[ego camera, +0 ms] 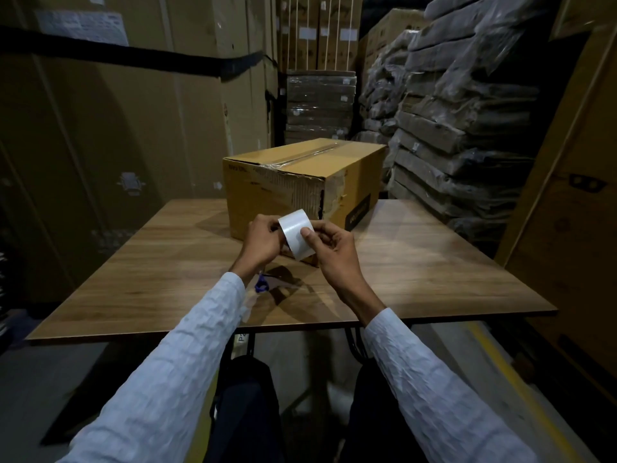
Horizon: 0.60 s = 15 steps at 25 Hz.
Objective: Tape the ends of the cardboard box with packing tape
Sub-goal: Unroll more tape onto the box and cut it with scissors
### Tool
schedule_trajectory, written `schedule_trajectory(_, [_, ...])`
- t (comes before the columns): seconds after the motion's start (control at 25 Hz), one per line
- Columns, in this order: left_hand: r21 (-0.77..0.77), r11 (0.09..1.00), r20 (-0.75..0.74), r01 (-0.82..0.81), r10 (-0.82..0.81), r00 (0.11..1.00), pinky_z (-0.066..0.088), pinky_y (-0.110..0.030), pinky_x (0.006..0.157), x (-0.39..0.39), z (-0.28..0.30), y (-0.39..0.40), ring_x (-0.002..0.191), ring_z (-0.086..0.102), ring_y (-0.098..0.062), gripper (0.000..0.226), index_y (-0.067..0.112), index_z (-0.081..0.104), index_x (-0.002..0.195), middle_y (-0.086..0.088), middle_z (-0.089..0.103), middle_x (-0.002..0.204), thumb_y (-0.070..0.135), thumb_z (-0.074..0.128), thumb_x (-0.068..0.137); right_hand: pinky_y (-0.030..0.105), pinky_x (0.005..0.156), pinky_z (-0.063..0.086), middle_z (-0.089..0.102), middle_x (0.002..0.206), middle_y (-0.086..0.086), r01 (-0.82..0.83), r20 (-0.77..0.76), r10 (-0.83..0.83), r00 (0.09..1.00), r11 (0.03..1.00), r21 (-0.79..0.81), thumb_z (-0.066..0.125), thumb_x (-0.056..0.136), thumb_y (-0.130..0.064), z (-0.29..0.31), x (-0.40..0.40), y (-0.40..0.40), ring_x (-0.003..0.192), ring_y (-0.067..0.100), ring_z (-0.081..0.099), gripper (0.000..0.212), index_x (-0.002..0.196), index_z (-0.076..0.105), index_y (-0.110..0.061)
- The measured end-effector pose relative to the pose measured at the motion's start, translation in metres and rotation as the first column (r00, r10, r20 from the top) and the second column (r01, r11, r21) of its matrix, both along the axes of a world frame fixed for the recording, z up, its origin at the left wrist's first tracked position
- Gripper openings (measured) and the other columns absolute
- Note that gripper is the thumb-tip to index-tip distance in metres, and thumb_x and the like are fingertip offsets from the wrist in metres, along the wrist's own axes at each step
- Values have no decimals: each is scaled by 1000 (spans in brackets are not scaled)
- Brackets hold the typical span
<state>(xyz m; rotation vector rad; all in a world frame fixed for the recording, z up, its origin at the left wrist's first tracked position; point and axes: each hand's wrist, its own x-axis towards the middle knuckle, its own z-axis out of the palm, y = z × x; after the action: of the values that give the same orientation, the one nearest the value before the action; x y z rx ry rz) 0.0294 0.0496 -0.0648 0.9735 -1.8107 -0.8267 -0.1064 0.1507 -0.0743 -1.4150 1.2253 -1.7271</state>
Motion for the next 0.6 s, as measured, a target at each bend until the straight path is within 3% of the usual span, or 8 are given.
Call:
schedule_trajectory(0.08, [-23, 1000, 82, 11, -9, 997, 55, -33, 50, 1, 1, 1, 66, 70, -17, 11, 13, 73, 90, -7, 72, 79, 8, 64, 94, 23, 70, 59, 72, 108, 2, 41, 20, -41, 999, 999, 7, 65, 99, -20, 2, 1, 0, 94, 5, 69, 20, 115, 71, -9])
schedule_trajectory(0.16, [-267, 962, 241, -54, 121, 963, 48, -34, 52, 2, 2, 1, 66, 64, -16, 9, 15, 65, 82, 0, 67, 74, 12, 63, 90, 25, 68, 60, 73, 105, 4, 48, 56, -49, 997, 999, 25, 65, 99, -19, 3, 1, 0, 89, 5, 69, 21, 114, 71, -6])
schedule_trajectory(0.28, [-421, 903, 245, -81, 199, 949, 41, -29, 52, 2, 7, 3, 67, 60, -15, 9, 15, 66, 80, 1, 64, 72, 11, 66, 88, 25, 70, 60, 73, 107, 4, 9, 67, -11, 998, 1000, 23, 65, 99, -19, 3, 3, 0, 90, 2, 70, 22, 116, 71, -7])
schedule_trajectory(0.48, [-220, 975, 142, -16, 48, 989, 46, -21, 46, -2, 6, 3, 59, 59, -6, 13, 2, 72, 80, -4, 67, 68, 0, 64, 91, 18, 70, 56, 73, 110, 5, -14, 29, 15, 999, 1000, -14, 65, 99, -17, 6, 2, 3, 92, 0, 69, 23, 120, 69, -7])
schedule_trajectory(0.6, [-22, 1000, 22, 7, -6, 1000, 48, -17, 43, -2, 4, 1, 60, 65, -15, 12, 1, 73, 89, -4, 67, 69, -2, 62, 94, 18, 71, 56, 73, 111, 7, -29, 18, 29, 999, 999, -23, 65, 98, -13, 4, 0, 5, 95, 3, 70, 23, 120, 69, -6])
